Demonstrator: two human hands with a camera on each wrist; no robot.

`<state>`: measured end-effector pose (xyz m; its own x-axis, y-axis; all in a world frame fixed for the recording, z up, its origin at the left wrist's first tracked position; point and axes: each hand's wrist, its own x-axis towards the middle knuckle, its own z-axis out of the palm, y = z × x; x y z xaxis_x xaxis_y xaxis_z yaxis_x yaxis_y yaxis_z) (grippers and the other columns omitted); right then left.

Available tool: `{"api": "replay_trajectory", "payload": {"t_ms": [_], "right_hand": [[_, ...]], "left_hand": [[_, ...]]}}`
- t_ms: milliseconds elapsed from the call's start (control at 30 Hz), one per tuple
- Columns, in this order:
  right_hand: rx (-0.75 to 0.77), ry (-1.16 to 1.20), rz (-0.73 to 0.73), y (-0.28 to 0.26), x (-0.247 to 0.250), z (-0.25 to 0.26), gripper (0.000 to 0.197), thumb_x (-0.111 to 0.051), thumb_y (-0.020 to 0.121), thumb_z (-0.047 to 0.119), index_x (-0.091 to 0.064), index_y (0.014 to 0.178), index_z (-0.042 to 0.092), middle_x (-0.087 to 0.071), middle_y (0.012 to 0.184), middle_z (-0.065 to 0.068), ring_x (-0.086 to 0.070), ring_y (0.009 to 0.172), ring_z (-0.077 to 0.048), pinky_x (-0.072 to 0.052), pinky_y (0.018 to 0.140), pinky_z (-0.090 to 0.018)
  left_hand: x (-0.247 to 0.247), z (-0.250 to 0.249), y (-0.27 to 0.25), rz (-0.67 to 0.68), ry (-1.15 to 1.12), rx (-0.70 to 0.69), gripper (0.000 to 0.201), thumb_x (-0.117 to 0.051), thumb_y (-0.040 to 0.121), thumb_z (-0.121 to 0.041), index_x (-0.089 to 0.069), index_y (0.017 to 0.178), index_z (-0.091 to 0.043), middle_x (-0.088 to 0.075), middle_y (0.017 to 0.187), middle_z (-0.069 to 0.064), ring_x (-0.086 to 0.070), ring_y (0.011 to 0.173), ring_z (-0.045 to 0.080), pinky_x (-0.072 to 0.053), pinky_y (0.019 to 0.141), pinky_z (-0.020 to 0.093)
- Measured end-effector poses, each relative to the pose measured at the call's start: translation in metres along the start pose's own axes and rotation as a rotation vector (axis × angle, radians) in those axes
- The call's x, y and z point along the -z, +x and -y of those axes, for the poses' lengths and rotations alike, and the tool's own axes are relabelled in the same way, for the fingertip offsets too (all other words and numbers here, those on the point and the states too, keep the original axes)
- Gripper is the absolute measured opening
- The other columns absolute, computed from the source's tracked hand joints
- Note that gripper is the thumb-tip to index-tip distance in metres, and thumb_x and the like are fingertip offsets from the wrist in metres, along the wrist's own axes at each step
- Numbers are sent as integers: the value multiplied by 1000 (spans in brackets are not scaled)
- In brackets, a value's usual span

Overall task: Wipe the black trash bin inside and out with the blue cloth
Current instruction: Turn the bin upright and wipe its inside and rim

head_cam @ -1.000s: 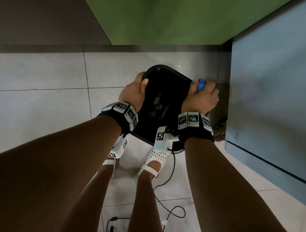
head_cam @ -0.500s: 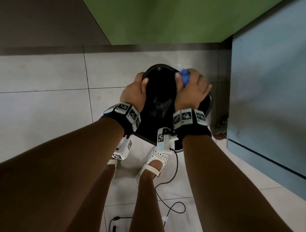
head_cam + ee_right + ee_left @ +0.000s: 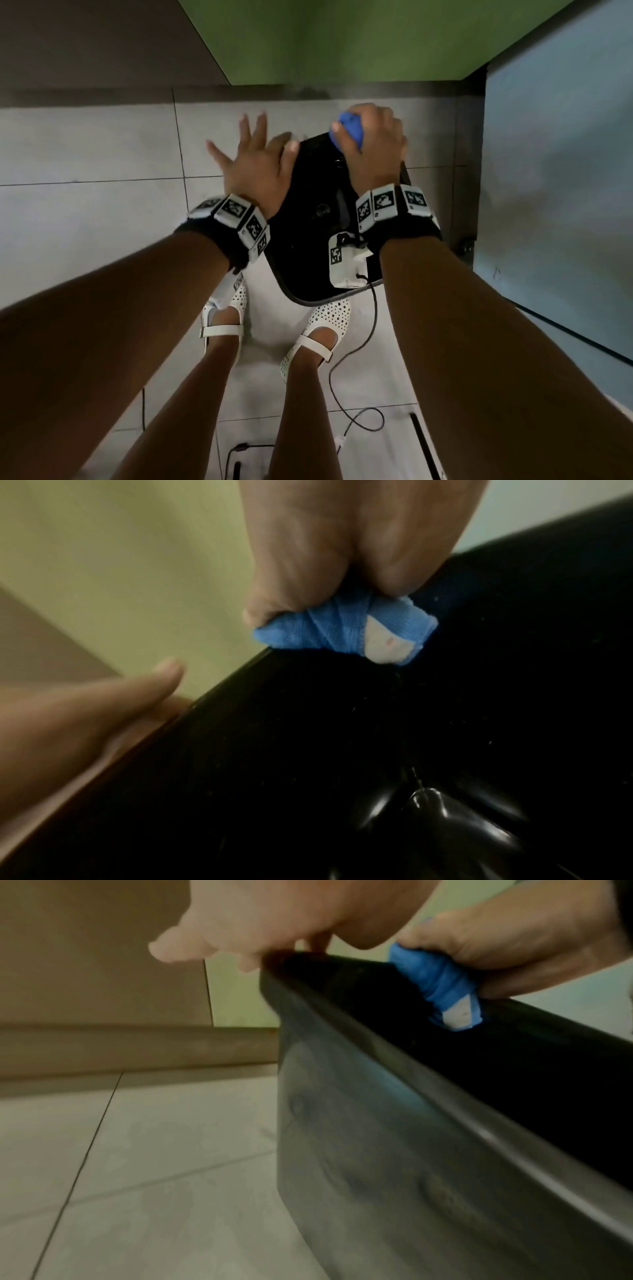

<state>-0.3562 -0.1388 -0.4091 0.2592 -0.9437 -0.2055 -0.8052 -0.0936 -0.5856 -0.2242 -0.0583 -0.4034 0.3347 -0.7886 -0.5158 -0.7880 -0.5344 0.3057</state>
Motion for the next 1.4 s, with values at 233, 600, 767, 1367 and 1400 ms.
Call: {"api": "replay_trajectory", "payload": {"t_ms": [233,600,767,1367,1400], "right_hand": [[153,-68,82,0,-21,16,32,-52,86,45,-60,103,20,-60,105,-2,-52,102,-23,-27,100,-38],[-318,-36,-219,-33,-4,-11,37,-51,88,44,-53,115,19,-57,117,-7,-48,114,-24,-16,112,-46],[-379,23,-291,-40,6,-24,34,-51,90,39,-55,112,14,-59,112,-8,-50,111,-25,-16,111,-42],[-87,12,-134,-14,-18,6,35,-51,88,42,-54,116,23,-54,121,-2,-45,118,-20,-11,112,-44],[-143,3,-187,-18,-18,2,35,-52,87,42,-55,116,22,-54,121,-4,-45,118,-22,-13,111,-45]], "left_hand": [[-3,0,2,169,-227,-187,40,-28,100,-29,-37,132,-6,-63,107,26,-59,98,42,-38,77,35],[-8,-4,-7,128,-266,-96,39,-24,100,-37,-40,131,-19,-66,104,18,-61,96,37,-43,79,37],[-12,-5,-8,126,-216,-133,41,-21,99,-39,-35,133,-20,-66,98,17,-61,90,36,-40,72,33],[-17,-8,-11,55,-291,-63,40,-26,100,-34,-37,133,-14,-66,104,22,-61,94,41,-44,75,39],[-19,-9,-13,48,-310,-57,40,-26,100,-34,-38,132,-14,-66,103,21,-61,93,41,-44,75,39]]}}
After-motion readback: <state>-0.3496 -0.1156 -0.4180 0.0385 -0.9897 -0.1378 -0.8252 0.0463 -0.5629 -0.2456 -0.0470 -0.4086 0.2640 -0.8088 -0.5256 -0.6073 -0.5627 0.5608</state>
